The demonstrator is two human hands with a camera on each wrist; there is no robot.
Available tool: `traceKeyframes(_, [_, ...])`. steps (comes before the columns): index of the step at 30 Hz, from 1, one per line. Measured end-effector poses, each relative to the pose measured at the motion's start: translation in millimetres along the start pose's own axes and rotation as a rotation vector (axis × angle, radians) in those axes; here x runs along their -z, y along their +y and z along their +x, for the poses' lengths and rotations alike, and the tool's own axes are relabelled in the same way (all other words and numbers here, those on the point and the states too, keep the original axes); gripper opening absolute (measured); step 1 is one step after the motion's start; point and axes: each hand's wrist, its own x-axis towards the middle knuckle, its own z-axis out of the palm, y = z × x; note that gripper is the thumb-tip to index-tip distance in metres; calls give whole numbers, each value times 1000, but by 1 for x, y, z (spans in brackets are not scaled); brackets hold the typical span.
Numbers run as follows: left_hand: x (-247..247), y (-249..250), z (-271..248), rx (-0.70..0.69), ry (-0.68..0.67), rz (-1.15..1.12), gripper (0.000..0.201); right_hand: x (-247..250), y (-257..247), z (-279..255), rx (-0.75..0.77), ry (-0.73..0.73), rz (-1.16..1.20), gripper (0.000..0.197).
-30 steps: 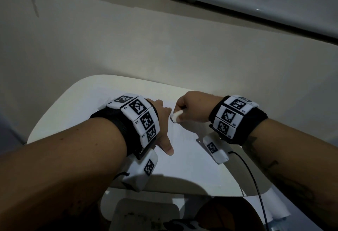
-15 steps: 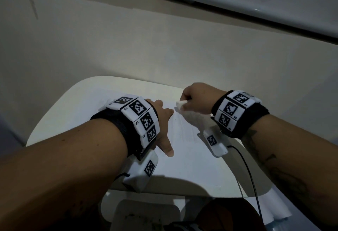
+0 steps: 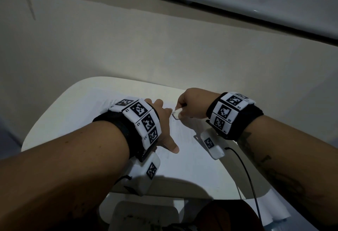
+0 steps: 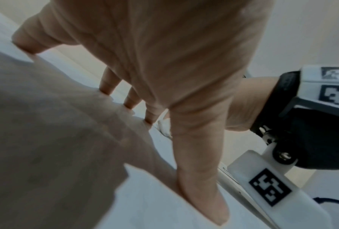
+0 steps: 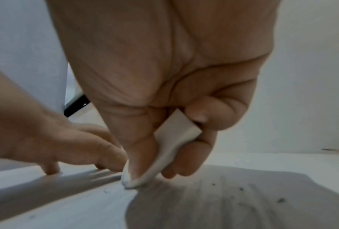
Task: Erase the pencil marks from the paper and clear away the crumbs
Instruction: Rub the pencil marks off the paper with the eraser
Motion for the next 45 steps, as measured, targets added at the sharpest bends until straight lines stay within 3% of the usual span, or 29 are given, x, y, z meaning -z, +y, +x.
traceKeyframes(4, [0, 0, 0, 1, 4, 2, 106, -1, 0, 8, -14, 90, -15, 25])
traceKeyframes(10, [0, -1, 2, 7, -9, 2, 115, -2, -1, 1, 15, -25, 17, 19])
traceKeyframes(16, [0, 0, 0, 23, 0, 8, 114, -2, 0, 10, -23, 108, -38, 26])
traceKeyframes(22, [0, -1, 2, 11, 1, 7, 113, -2, 1, 0, 18, -43, -1, 21])
traceKeyframes(28, [-1, -1, 2, 13, 19, -3, 113, -3, -2, 9, -1, 99, -51, 27])
traceKeyframes(34, [-1, -1, 3, 9, 0, -2, 107, -2, -1, -4, 41, -75, -48, 22])
traceKeyframes(40, [-3, 0, 3, 29, 10, -5, 117, -1, -1, 4, -14, 61, -44, 27])
traceKeyframes(45, [-2, -1, 4, 5, 20, -11, 105, -1, 0, -9, -7, -64, -21, 21])
